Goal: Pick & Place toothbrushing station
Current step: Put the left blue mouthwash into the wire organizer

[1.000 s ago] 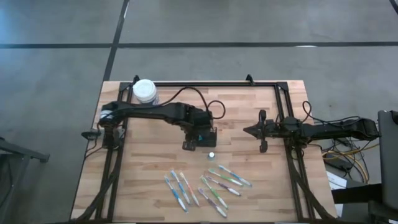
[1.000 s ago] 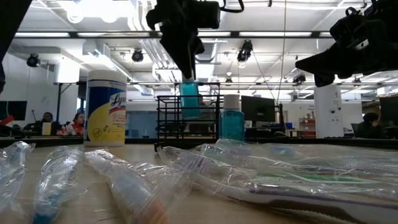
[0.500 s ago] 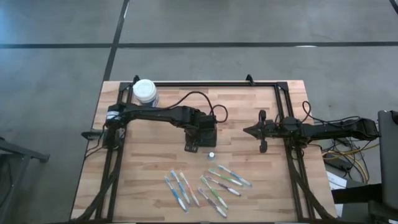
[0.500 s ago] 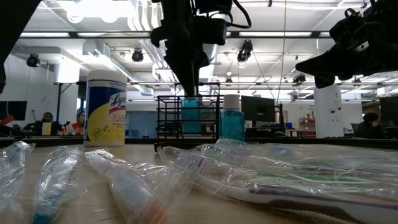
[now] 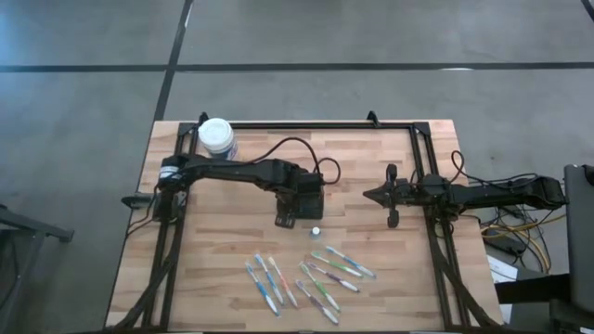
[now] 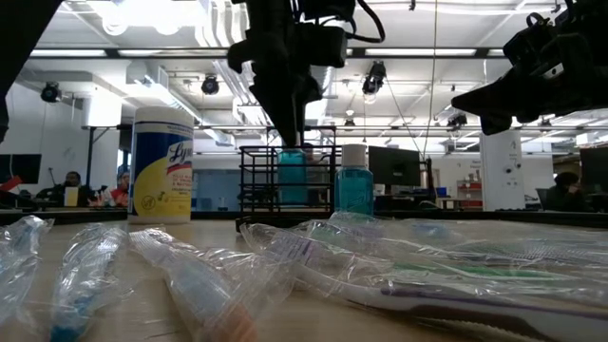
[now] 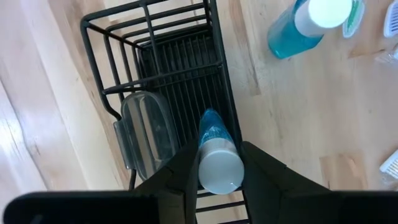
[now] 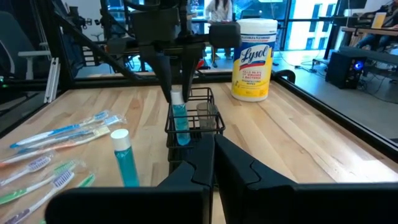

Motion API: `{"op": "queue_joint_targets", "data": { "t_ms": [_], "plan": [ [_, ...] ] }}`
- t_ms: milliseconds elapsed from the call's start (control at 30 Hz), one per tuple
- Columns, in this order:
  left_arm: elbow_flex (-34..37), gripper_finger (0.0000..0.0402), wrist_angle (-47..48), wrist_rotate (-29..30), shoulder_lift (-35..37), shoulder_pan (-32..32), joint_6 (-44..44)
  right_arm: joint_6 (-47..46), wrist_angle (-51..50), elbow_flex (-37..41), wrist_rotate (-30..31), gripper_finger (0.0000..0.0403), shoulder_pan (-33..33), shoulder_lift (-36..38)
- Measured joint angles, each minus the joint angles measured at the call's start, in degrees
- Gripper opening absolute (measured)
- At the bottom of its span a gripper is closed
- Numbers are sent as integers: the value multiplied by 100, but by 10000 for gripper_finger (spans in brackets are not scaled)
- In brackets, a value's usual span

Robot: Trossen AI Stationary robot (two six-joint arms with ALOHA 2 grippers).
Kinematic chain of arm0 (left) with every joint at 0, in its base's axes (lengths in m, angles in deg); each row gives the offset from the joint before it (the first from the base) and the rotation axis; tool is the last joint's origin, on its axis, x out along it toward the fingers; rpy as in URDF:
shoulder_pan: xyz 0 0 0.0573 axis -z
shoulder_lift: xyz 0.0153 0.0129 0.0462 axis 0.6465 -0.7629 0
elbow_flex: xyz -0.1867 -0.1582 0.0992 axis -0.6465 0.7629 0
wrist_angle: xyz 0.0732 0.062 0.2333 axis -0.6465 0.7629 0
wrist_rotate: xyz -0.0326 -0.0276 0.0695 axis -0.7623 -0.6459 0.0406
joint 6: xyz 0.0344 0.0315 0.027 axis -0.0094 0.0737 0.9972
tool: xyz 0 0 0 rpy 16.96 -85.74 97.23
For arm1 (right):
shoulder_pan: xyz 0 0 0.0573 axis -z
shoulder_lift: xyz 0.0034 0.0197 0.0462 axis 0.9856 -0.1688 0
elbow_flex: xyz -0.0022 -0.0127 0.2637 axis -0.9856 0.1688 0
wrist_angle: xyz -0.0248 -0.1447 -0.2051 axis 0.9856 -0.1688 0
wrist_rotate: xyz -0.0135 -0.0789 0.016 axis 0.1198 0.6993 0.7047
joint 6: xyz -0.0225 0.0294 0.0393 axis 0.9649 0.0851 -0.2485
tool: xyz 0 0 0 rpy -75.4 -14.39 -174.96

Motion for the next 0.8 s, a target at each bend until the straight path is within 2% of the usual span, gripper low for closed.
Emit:
{"op": "queue_joint_targets", "data": {
  "t_ms": [200,800],
  "plan": [
    [0,98,-20,276,4,173,229,0,0,0,1,8,-1,0],
    [4,98,-91,269,4,153,157,-17,2,0,0,8,0,0]
  ]
}}
